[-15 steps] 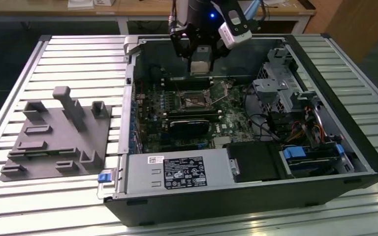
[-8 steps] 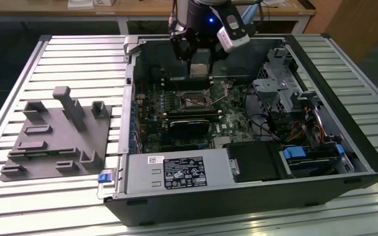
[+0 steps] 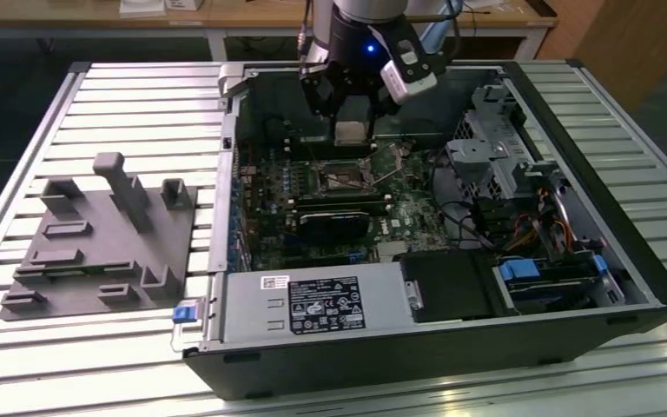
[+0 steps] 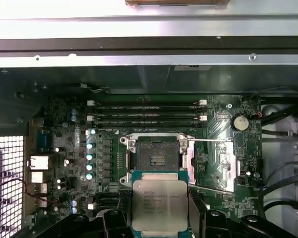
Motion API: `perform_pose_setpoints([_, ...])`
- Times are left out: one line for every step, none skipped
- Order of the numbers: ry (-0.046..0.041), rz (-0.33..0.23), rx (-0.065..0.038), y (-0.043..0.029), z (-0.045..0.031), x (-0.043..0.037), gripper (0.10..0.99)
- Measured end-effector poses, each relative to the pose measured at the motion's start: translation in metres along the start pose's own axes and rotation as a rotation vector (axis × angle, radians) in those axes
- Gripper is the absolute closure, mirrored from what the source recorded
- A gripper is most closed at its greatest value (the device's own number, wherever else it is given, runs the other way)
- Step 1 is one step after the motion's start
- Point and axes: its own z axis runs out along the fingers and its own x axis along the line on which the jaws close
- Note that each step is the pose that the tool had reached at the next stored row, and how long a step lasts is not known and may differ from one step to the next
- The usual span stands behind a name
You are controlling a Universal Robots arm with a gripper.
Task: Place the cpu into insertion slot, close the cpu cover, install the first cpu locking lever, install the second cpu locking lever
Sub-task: 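Place the cpu into insertion slot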
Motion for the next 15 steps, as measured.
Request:
perform_pose_setpoints([-0.0001,0.000,0.001,0.0000,0.0018,0.0000,0.549])
perform_pose_setpoints([-0.0001,0.000,0.002,0.0001,0.0037,0.0000,0.549])
perform_pose_setpoints([-0.0001,0.000,0.004,0.0002,0.0055,0.0000,0.549])
perform_pose_setpoints([-0.0001,0.000,0.004,0.0004,0.0073,-0.0001,0.549])
perform_pose_setpoints([-0.0001,0.000,0.005,0.0005,0.0091,-0.0001,0.549])
perform_pose_setpoints([-0.0001,0.000,0.006,0.0008,0.0109,-0.0001,0.549])
perform_pose_setpoints([-0.0001,0.000,0.006,0.0014,0.0127,-0.0001,0.549])
perform_pose_setpoints([-0.0001,0.000,0.007,0.0020,0.0144,-0.0002,0.549])
perform_pose_setpoints([-0.0002,0.000,0.007,0.0029,0.0162,-0.0002,0.549])
perform_pose_setpoints([-0.0002,0.000,0.006,0.0039,0.0177,-0.0002,0.549])
perform_pose_setpoints([-0.0002,0.000,0.007,0.0050,0.0190,-0.0002,0.549])
perform_pose_setpoints([-0.0002,0.000,0.007,0.0061,0.0204,-0.0002,0.549])
perform_pose_setpoints([-0.0002,0.000,0.007,0.0071,0.0218,-0.0002,0.549])
perform_pose_setpoints([-0.0002,0.000,0.006,0.0079,0.0233,-0.0002,0.549])
perform_pose_setpoints([-0.0004,0.000,0.006,0.0085,0.0248,-0.0002,0.549])
